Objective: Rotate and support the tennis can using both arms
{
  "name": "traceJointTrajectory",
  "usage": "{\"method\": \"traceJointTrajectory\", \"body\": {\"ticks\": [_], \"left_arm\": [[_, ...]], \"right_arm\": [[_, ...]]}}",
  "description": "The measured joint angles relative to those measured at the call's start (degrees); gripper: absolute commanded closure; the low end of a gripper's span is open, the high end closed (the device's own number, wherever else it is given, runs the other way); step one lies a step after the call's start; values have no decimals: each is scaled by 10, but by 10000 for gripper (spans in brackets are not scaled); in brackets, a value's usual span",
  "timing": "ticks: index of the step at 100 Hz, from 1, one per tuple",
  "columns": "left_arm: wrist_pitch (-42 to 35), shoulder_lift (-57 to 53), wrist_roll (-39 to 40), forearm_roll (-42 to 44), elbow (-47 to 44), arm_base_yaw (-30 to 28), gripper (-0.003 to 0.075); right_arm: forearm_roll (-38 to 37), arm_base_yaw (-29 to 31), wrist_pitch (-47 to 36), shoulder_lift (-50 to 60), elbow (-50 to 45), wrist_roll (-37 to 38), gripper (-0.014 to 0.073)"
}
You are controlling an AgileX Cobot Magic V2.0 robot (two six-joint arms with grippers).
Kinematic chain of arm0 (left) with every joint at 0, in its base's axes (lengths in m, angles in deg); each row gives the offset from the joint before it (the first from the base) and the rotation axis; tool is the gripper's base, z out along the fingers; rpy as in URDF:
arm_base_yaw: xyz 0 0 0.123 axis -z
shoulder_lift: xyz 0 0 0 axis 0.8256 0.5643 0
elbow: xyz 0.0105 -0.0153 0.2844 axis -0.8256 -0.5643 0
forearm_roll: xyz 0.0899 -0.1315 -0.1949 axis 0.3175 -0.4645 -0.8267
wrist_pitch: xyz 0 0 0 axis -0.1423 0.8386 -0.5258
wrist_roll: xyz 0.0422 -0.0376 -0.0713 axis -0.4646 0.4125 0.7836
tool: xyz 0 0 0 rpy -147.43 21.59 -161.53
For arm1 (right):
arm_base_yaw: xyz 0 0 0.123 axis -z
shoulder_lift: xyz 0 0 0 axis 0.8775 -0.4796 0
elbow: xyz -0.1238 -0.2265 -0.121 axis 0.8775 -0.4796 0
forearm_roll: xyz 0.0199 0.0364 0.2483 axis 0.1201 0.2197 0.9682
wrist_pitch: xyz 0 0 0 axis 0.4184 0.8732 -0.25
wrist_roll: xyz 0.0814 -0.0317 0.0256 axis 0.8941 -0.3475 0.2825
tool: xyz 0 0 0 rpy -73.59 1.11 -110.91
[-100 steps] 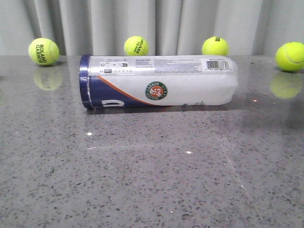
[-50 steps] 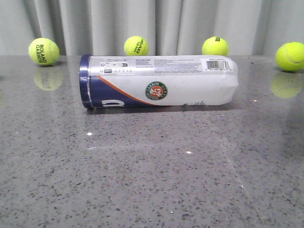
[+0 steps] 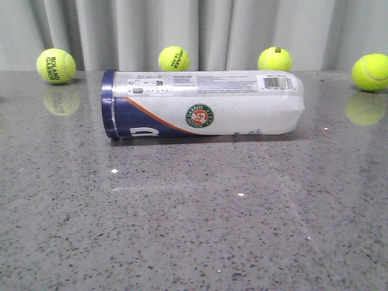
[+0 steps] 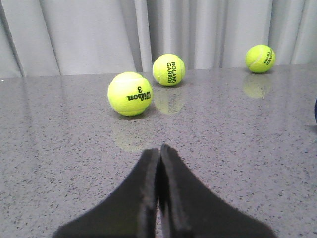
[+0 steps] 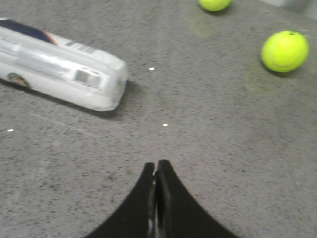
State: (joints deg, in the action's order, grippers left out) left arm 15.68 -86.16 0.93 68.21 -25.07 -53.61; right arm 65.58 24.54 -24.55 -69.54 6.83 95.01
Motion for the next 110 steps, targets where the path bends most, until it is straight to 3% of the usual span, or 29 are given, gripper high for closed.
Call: {"method": "traceJointTrajectory", "body": {"ticks": [38,75,110], "left_arm": [[0,0,0,0,0,0,740],[0,0,0,0,0,0,740],[0,0,0,0,0,0,740]], "right_arm": [[-32,0,-4,90,-72,40,661],[-88,0,-4,147,-133,134,661],[-98,0,33,236,-173,143,661]]}}
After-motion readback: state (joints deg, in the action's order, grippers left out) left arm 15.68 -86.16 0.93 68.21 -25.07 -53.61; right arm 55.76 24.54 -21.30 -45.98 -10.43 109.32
